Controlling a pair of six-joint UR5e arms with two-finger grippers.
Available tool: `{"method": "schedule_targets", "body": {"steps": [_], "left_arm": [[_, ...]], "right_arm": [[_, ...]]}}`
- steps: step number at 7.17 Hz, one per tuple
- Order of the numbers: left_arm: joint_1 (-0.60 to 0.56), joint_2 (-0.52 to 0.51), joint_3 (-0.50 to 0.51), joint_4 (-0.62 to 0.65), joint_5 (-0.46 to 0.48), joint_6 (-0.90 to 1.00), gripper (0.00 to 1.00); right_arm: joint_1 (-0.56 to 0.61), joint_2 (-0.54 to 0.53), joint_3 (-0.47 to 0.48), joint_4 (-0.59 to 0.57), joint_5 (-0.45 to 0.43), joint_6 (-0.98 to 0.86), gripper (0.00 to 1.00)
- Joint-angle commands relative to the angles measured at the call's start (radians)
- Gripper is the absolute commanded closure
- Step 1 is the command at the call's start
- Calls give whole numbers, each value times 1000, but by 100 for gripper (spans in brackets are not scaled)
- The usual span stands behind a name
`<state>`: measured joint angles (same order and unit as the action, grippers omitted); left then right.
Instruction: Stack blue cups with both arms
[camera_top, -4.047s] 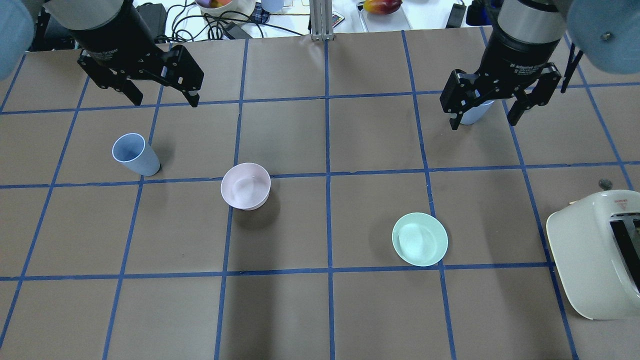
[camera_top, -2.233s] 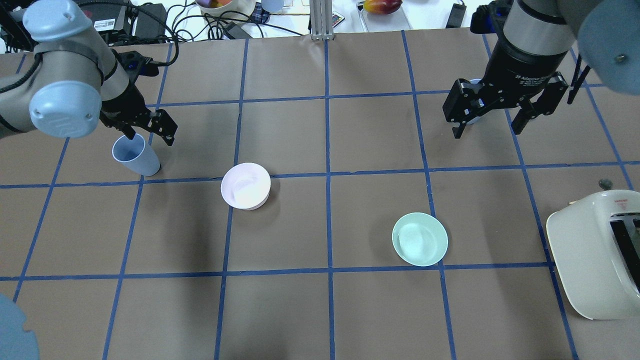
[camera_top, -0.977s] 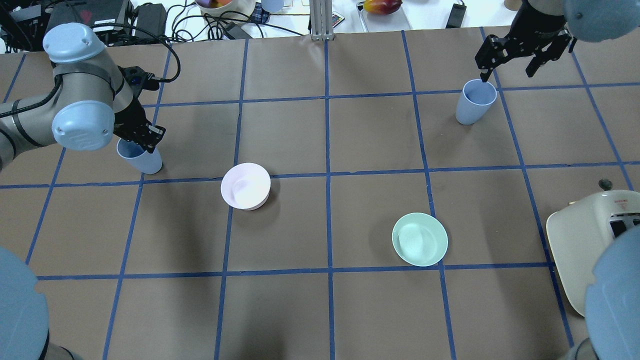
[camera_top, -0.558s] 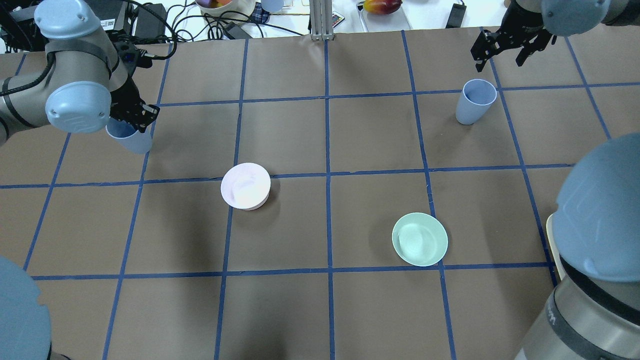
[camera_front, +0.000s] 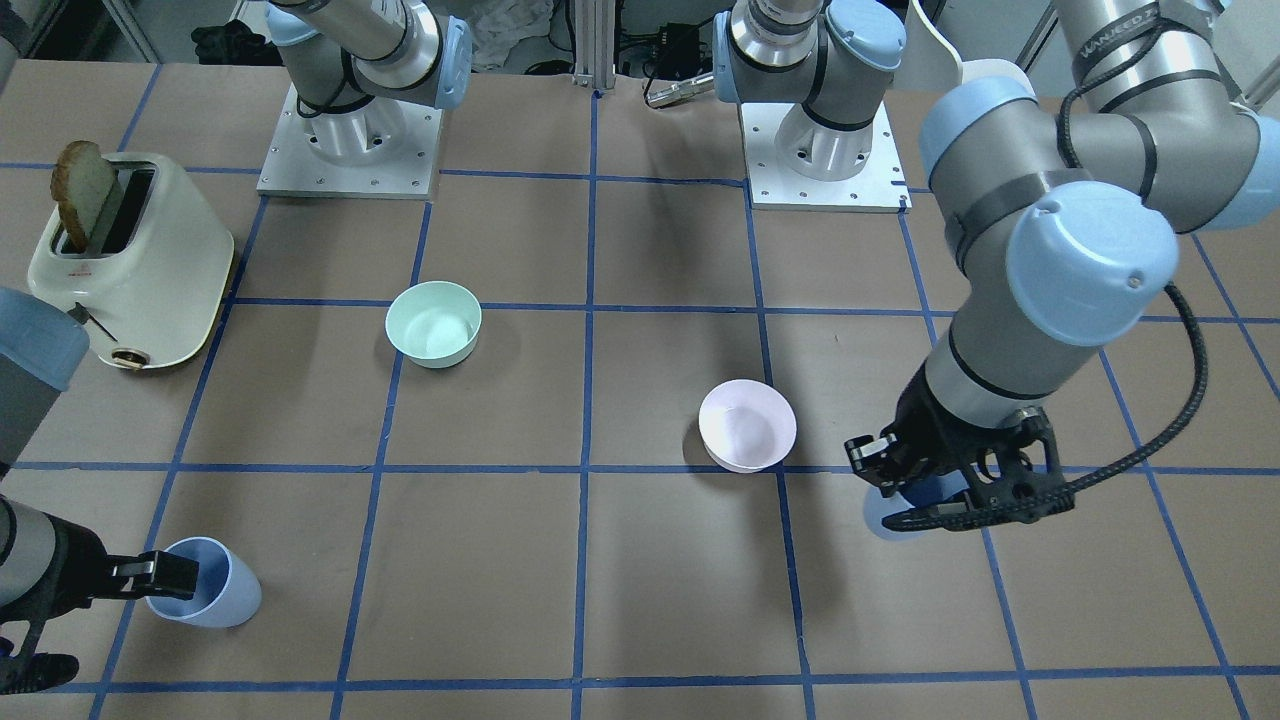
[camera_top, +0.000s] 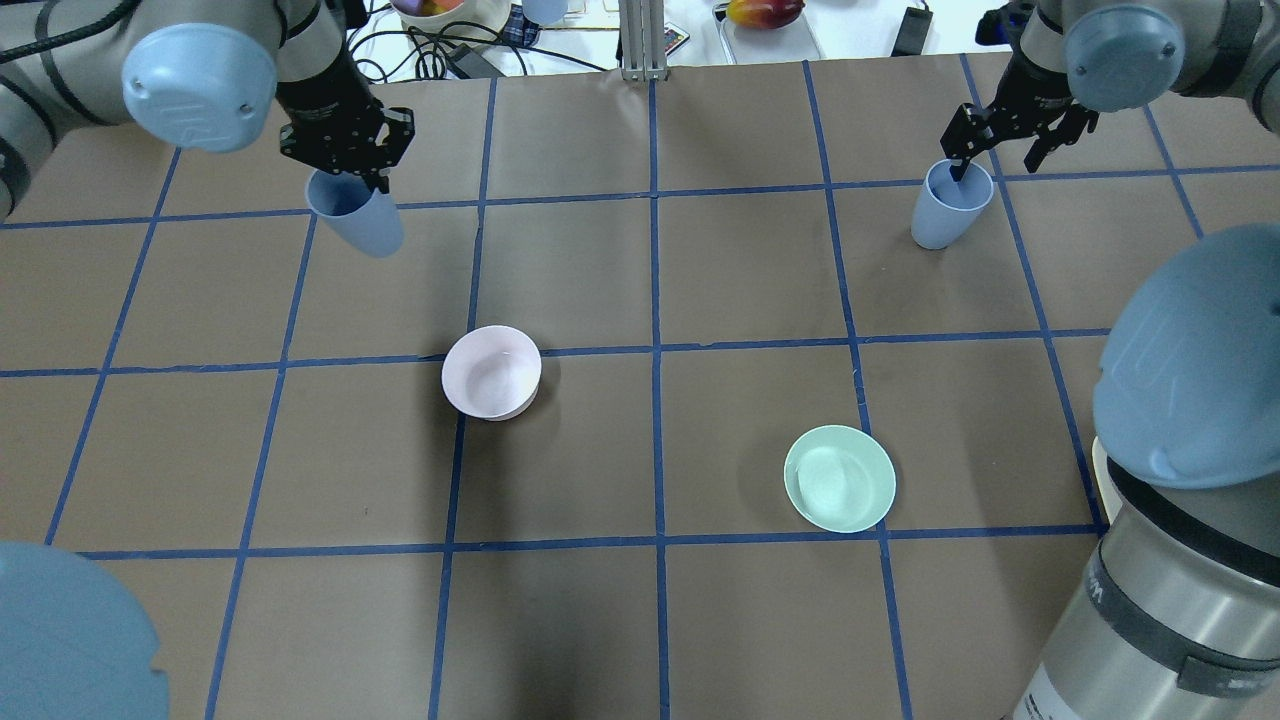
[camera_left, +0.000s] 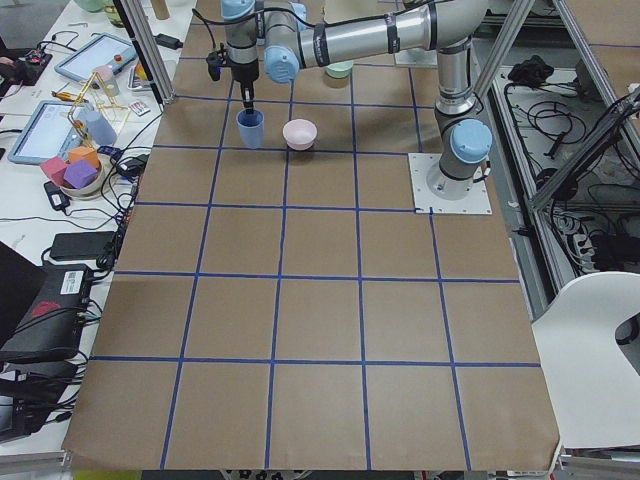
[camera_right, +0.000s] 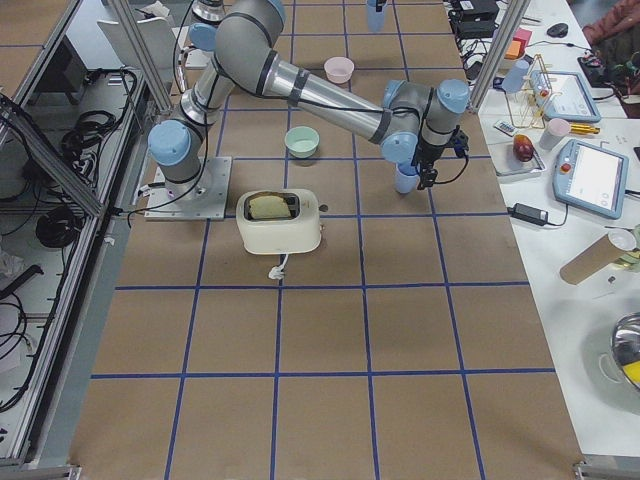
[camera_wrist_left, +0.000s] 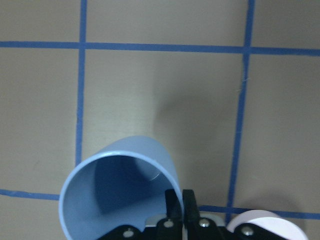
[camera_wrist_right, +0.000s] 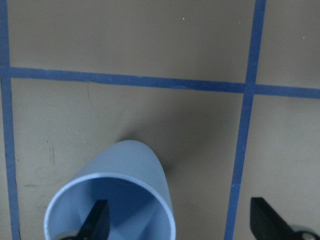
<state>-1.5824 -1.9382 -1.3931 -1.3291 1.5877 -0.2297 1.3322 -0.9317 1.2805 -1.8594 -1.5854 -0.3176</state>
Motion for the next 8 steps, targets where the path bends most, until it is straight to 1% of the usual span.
{"method": "schedule_targets", "body": {"steps": [1, 2, 3, 4, 5, 6, 7, 8], "left_arm": [[-204, -27, 20, -1, -11, -320, 100], [-302, -44, 19, 17, -5, -405, 100], [-379, -66, 11, 21, -6, -452, 100], [-414, -103, 6, 48, -5, -454, 100], [-427, -145, 9, 91, -5, -451, 100], [-439, -171, 9, 129, -9, -450, 100], [-447, -185, 9, 130, -6, -448, 100], [-449, -200, 8, 130, -5, -447, 100]], "right_arm": [[-1, 1, 20, 28, 1, 0, 0], [-1, 2, 22, 28, 2, -1, 0], [-1, 5, 22, 20, 8, -18, 16], [-1, 13, 23, 13, 31, -55, 35], [-1, 16, 22, 11, 62, -67, 66], [-1, 16, 22, 12, 58, -93, 89], [-1, 14, 20, 16, 51, -106, 100], [-1, 13, 19, 26, 51, -107, 100]]}}
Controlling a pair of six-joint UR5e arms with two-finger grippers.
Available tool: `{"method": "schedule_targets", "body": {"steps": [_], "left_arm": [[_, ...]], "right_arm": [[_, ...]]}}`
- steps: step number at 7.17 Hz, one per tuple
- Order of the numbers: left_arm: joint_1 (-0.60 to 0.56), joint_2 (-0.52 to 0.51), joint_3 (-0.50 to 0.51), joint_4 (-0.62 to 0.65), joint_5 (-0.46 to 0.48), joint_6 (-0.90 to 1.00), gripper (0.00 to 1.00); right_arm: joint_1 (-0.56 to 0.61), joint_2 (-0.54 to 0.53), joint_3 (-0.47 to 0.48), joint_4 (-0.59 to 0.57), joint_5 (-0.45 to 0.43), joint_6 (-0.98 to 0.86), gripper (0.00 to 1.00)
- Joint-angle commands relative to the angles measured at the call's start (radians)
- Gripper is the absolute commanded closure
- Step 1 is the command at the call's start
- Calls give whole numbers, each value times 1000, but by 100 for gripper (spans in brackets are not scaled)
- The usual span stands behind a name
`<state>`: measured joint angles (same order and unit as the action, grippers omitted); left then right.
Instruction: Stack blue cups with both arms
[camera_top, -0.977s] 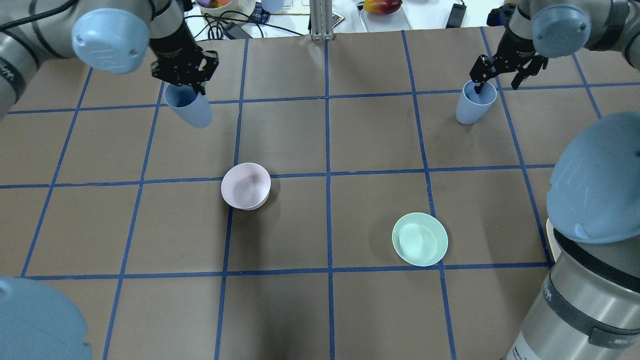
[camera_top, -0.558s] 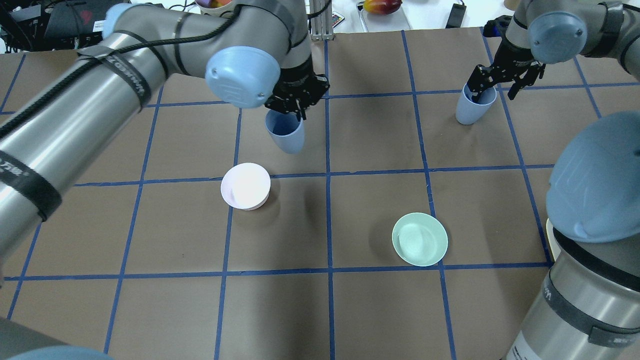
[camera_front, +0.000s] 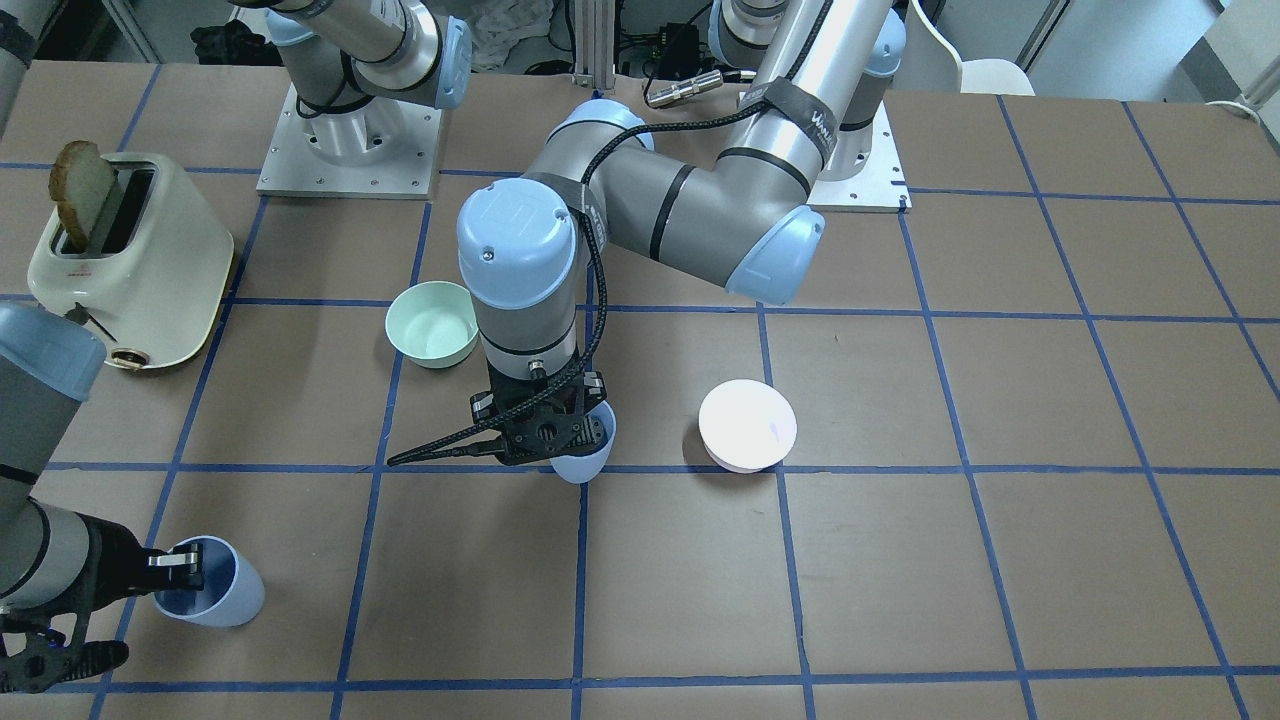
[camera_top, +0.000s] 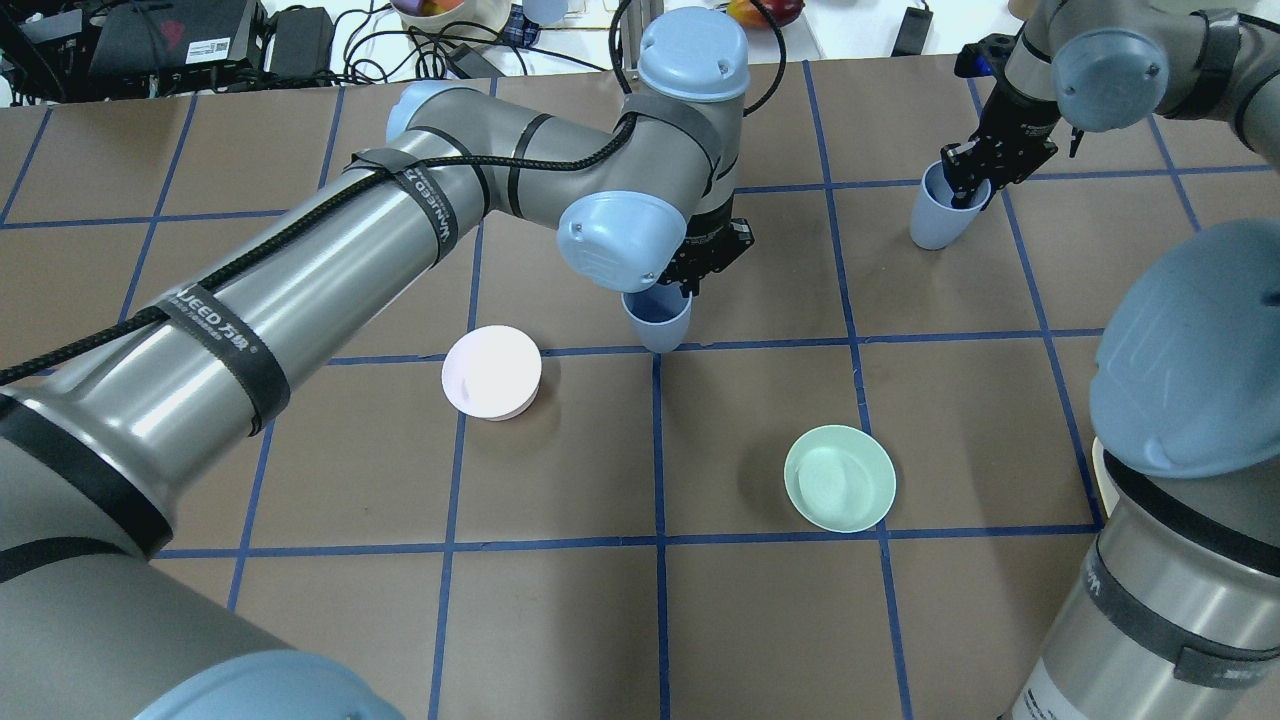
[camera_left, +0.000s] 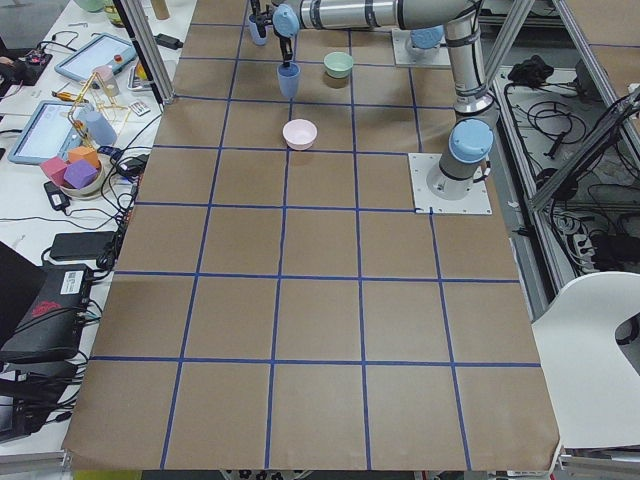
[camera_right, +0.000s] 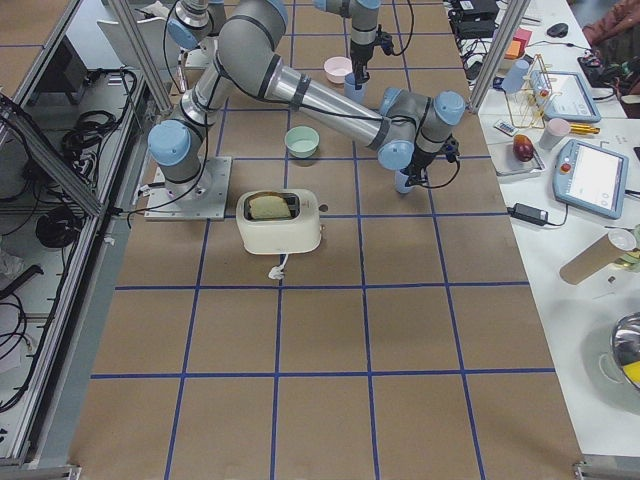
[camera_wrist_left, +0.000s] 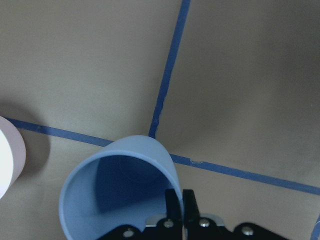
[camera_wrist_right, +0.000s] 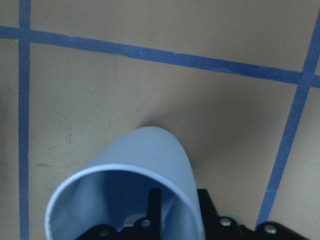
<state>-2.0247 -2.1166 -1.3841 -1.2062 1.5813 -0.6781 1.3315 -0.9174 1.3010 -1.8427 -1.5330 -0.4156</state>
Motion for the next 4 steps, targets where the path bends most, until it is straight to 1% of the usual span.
{"method": "schedule_targets", "body": {"steps": [1, 2, 4], "left_arm": [[-8, -28, -3, 4, 6, 11, 69], [-8, -28, -12, -7, 11, 72, 1], [-6, -13, -24, 4, 25, 94, 0]], "right_arm": [[0, -3, -9, 13, -4, -9, 100], [0, -6, -15, 22, -3, -8, 100], [8, -32, -25, 63, 8, 1, 100]]}}
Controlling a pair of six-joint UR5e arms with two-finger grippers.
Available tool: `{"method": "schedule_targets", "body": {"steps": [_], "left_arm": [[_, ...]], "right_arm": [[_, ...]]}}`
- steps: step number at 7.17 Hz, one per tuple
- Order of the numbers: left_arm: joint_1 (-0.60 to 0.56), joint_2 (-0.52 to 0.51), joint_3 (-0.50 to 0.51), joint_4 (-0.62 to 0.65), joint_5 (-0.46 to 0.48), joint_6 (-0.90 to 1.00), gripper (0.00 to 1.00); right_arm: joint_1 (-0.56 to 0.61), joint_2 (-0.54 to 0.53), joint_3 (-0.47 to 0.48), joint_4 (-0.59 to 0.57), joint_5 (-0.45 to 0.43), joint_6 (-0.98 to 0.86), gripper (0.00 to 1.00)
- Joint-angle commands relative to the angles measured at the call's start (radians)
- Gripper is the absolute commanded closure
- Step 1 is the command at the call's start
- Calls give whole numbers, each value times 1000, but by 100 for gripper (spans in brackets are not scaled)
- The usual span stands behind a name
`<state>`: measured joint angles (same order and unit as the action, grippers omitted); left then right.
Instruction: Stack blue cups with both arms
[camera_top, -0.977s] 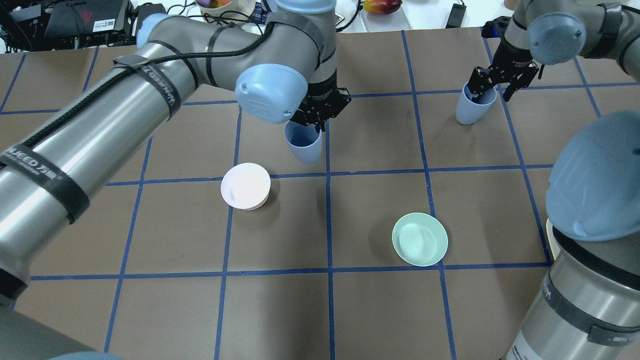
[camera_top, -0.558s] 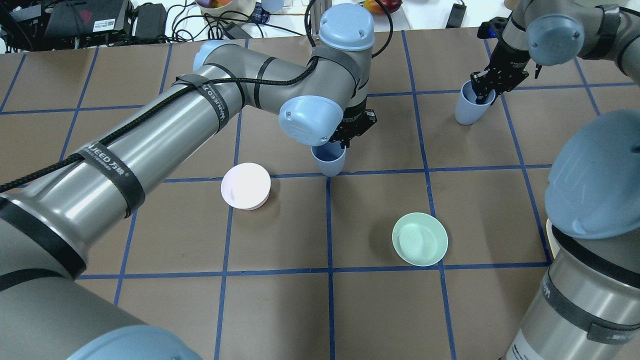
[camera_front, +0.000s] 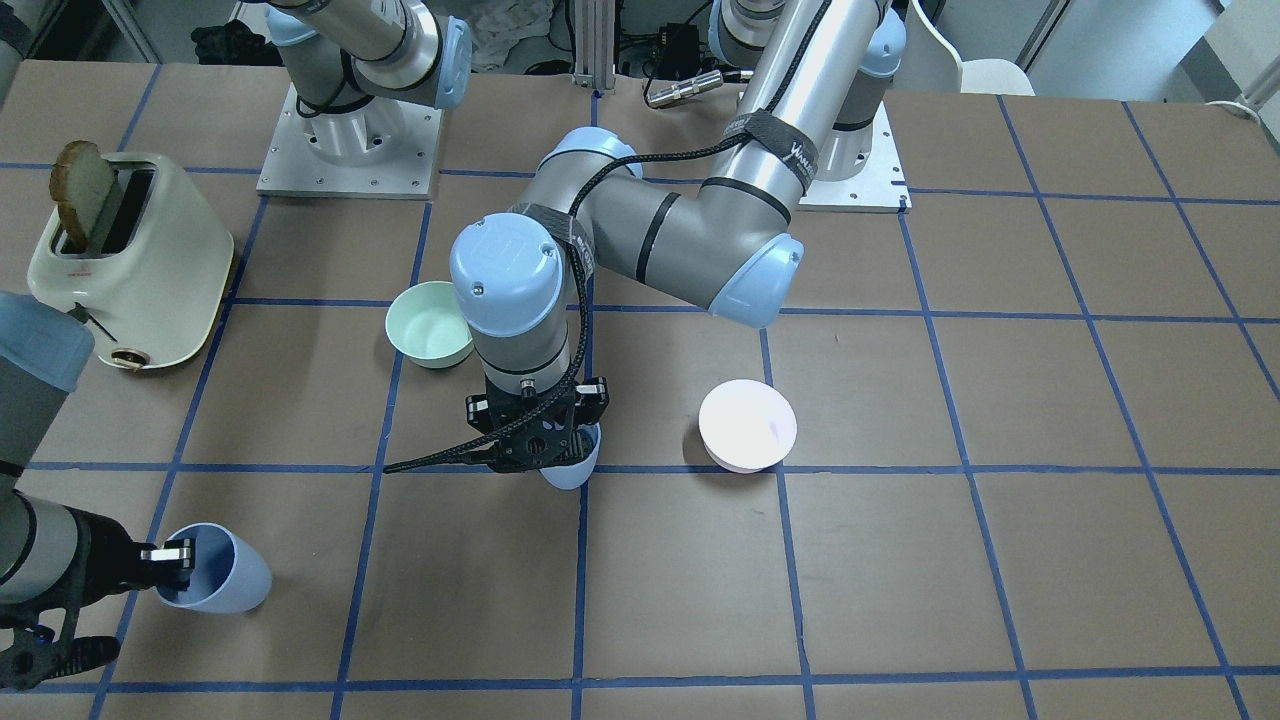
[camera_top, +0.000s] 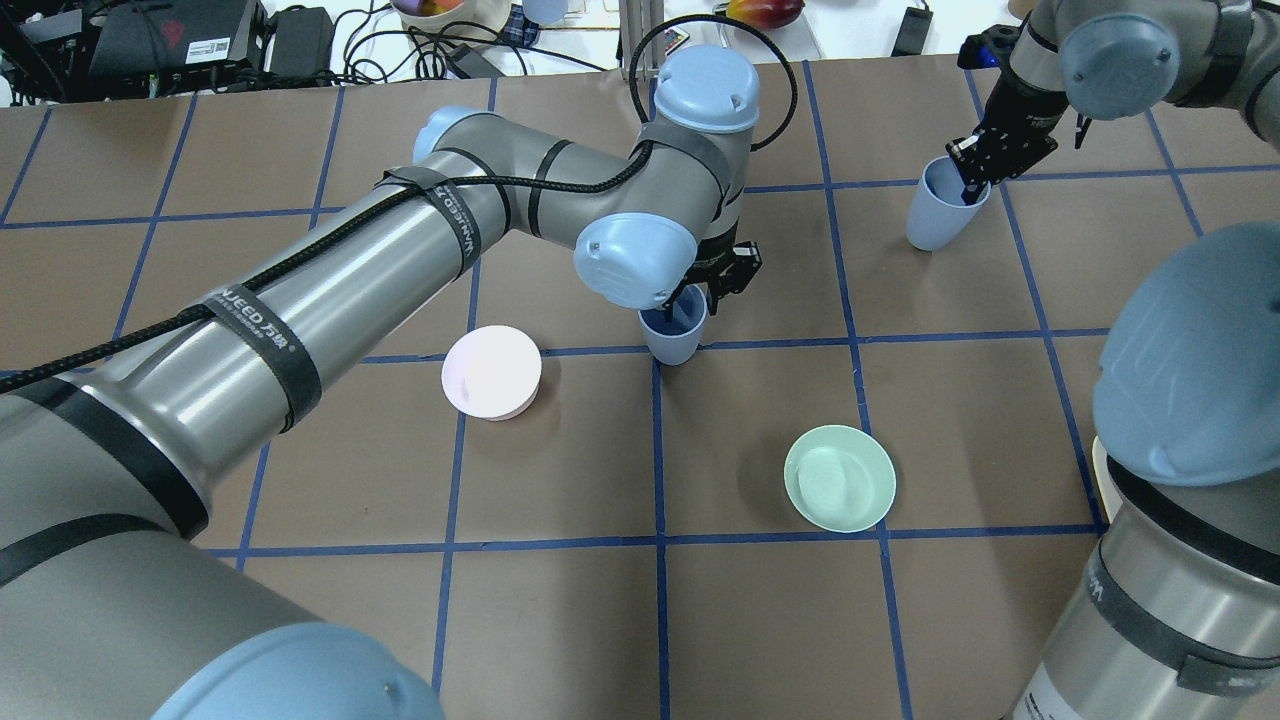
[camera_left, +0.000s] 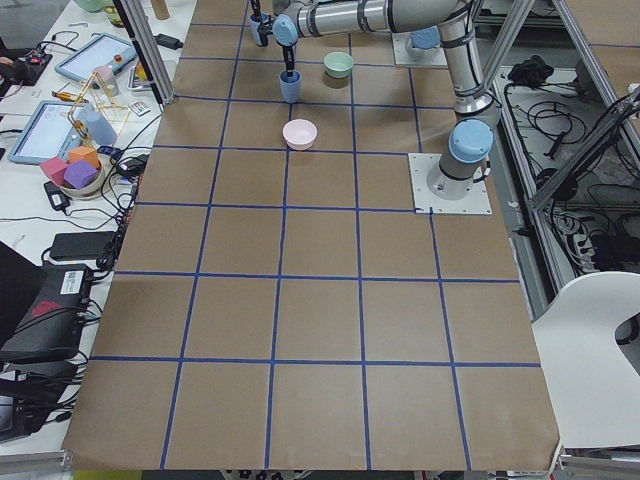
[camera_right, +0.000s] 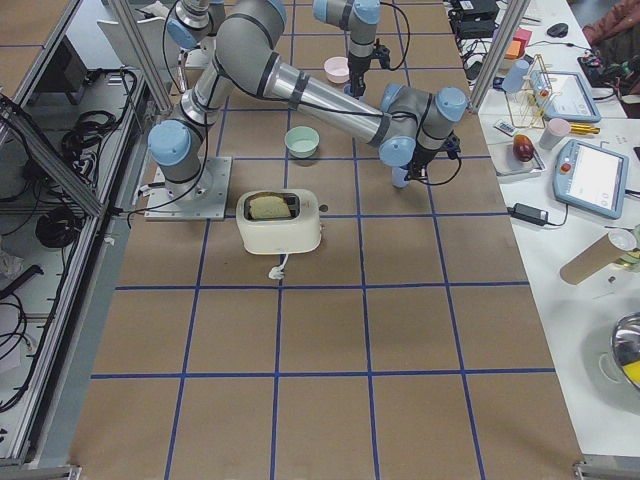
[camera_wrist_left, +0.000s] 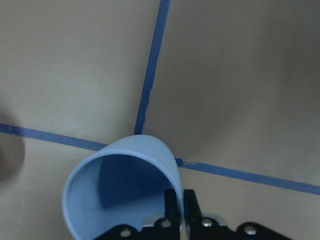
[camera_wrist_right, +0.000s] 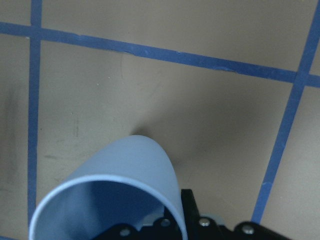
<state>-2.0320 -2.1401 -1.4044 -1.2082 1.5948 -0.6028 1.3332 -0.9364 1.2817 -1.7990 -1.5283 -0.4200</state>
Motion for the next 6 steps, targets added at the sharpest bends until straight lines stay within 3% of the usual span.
{"method": "schedule_targets", "body": {"steps": [1, 4, 5, 6], "left_arm": [[13, 41, 11, -2, 23, 30, 0], [187, 188, 126, -196, -21, 148, 0], [256, 265, 119, -255, -9, 298, 0], [339, 335, 96, -307, -13, 399, 0]], "right_arm": [[10, -63, -4, 70, 4, 9, 100], [85, -235, 4, 280, 5, 26, 100], [124, -289, 4, 346, 5, 33, 100], [173, -324, 11, 386, 8, 159, 100]]}}
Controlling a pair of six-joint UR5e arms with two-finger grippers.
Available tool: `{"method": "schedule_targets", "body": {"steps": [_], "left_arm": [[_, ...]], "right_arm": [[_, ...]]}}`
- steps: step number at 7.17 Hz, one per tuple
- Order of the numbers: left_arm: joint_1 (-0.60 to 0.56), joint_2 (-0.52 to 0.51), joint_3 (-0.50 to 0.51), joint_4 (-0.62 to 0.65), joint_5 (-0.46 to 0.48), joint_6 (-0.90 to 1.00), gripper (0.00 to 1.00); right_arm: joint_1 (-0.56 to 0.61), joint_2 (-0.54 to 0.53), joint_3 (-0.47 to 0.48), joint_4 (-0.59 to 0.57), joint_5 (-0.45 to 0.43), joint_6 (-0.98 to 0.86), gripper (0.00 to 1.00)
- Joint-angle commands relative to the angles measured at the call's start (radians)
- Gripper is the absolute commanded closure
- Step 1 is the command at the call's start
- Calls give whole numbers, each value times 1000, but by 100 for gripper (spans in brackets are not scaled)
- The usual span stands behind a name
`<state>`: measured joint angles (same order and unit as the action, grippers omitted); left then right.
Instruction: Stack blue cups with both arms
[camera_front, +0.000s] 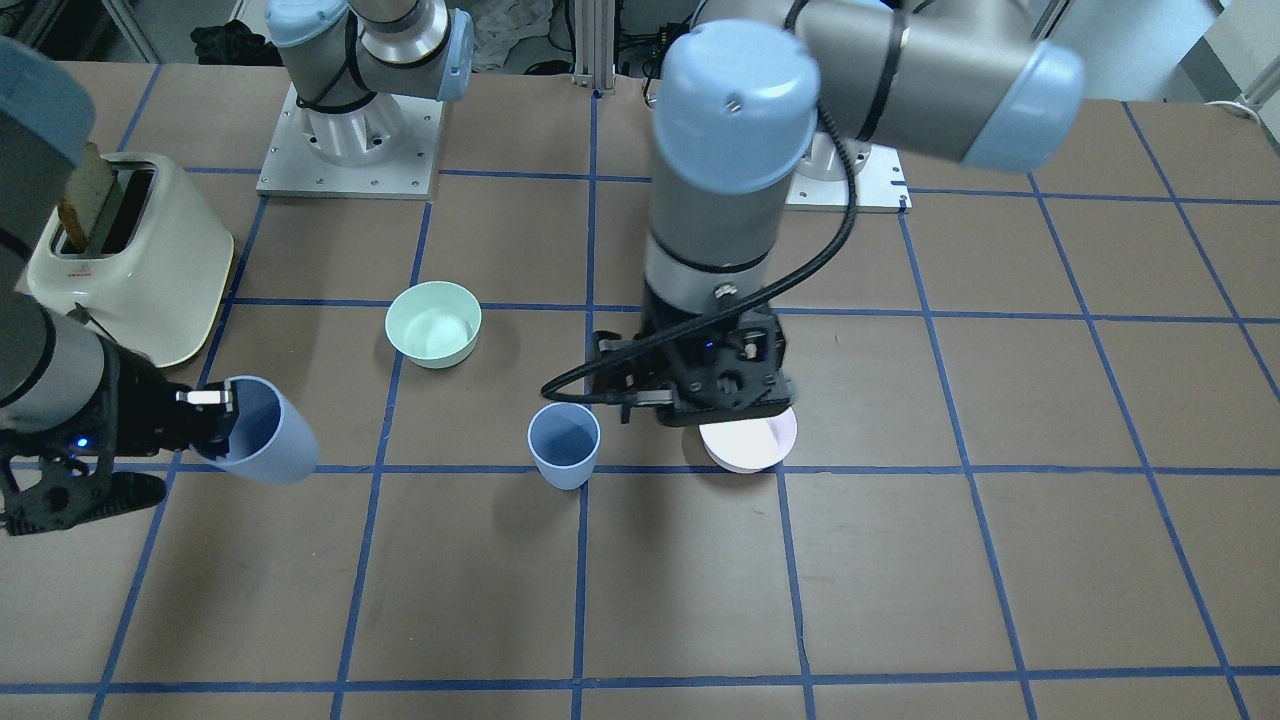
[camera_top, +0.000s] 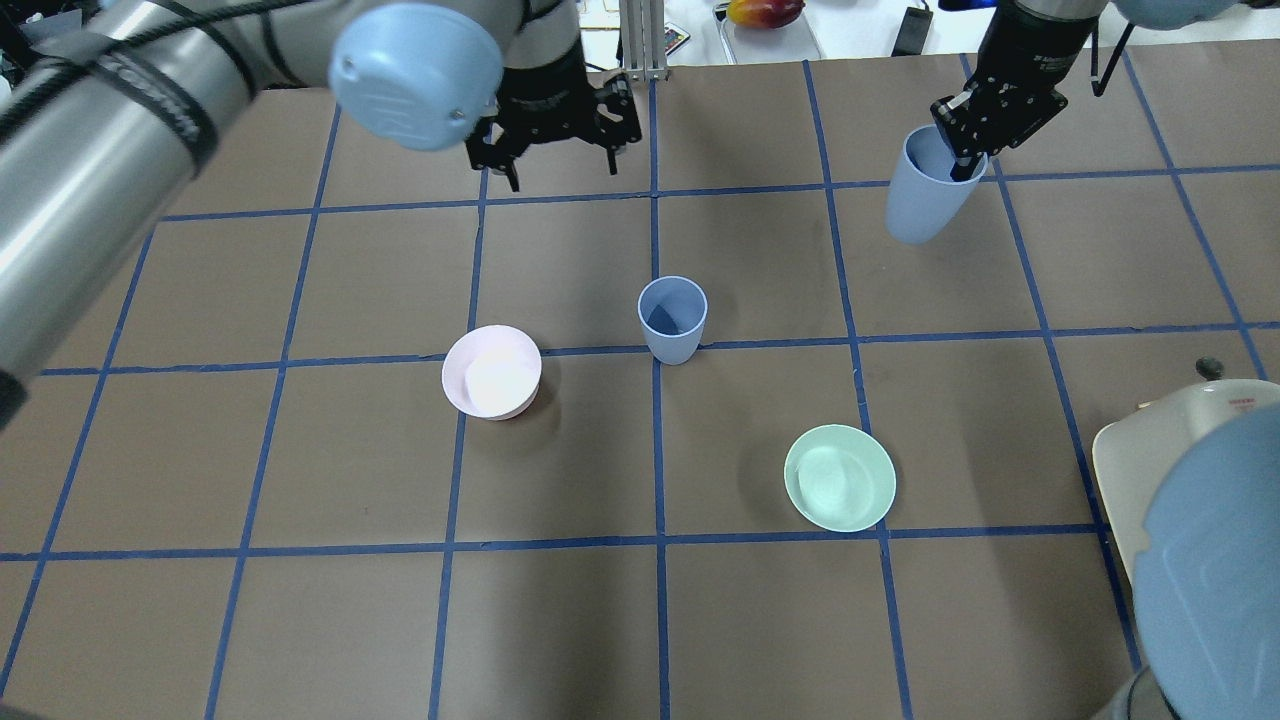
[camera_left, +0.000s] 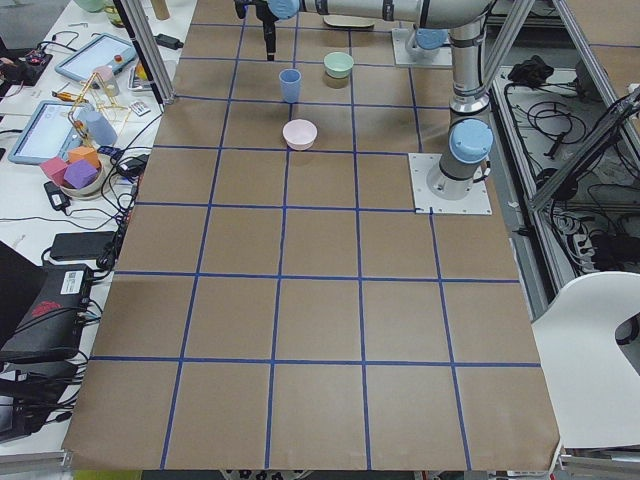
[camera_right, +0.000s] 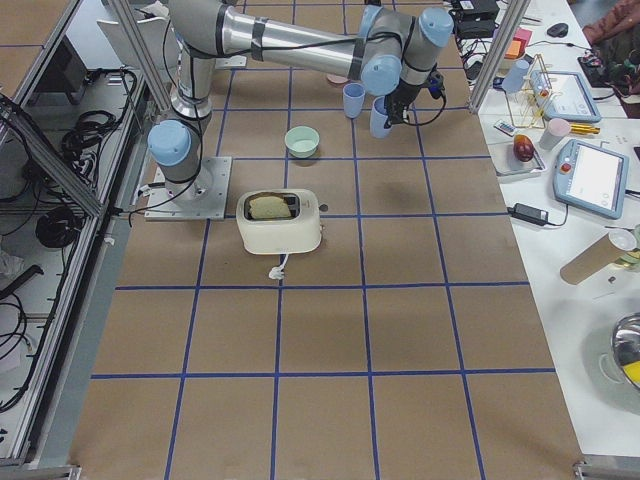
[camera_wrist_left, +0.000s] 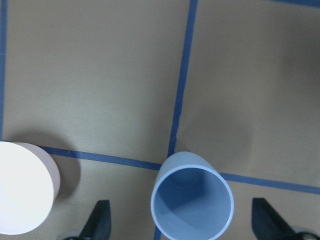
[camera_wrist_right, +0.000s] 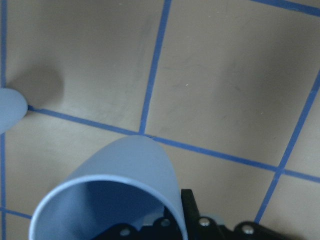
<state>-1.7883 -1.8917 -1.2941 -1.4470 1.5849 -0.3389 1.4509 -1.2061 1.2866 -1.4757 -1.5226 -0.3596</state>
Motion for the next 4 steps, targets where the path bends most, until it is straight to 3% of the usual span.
{"method": "schedule_targets", "body": {"steps": [1, 2, 3, 4], "left_arm": [[139, 155, -69, -66, -8, 278, 0], [141, 231, -156, -49, -8, 331, 6], [141, 280, -277, 108, -2, 337, 6], [145, 342, -409, 184, 18, 322, 0]], "right_arm": [[134, -59, 22, 54, 2, 208, 100], [222, -59, 31, 51, 1, 258, 100], [277, -53, 33, 49, 2, 334, 100], [307, -50, 40, 31, 2, 388, 100]]}}
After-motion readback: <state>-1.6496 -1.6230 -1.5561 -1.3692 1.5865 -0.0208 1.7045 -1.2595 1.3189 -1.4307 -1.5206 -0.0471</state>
